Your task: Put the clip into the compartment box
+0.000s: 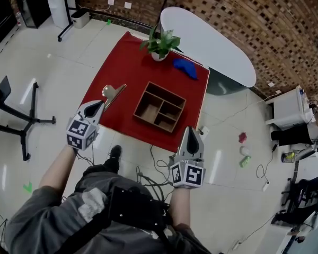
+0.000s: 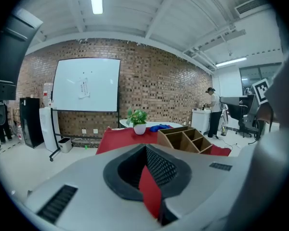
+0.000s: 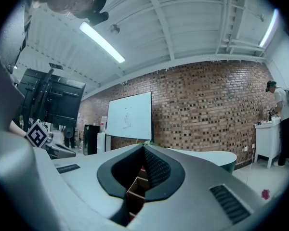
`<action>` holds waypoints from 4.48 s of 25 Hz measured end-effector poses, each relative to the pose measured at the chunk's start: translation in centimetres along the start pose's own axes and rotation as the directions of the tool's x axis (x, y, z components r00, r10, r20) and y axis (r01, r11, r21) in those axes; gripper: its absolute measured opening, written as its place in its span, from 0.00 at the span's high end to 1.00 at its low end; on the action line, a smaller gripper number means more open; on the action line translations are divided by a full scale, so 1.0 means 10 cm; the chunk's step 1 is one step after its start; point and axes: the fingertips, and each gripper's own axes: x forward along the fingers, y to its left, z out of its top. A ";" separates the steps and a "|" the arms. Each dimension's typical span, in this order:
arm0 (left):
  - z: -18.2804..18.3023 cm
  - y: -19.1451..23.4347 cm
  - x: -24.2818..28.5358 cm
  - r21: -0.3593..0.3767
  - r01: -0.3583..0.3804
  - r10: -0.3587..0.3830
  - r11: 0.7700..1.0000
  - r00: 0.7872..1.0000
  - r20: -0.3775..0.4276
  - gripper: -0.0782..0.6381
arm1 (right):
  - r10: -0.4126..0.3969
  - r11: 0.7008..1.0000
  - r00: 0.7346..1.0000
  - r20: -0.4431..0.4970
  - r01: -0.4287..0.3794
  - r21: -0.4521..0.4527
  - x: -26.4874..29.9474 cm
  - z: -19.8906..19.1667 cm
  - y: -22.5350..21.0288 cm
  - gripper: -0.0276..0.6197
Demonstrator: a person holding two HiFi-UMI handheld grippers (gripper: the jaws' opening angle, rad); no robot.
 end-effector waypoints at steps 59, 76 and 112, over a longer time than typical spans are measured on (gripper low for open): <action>1.99 -0.22 0.83 -0.178 0.392 -0.335 0.903 0.899 0.284 0.86 | -0.082 0.996 0.996 0.038 0.080 0.047 1.17 0.17 -0.69 0.92; 2.12 -0.98 0.53 -0.077 0.426 -0.356 0.902 0.831 0.428 0.86 | -0.070 0.997 0.996 0.052 0.067 0.048 0.76 0.20 -0.95 0.92; 0.19 -1.66 1.60 -0.002 0.467 -0.463 0.884 0.878 0.120 0.66 | -0.091 0.993 0.996 -0.023 0.093 0.067 0.67 -0.20 -1.14 0.92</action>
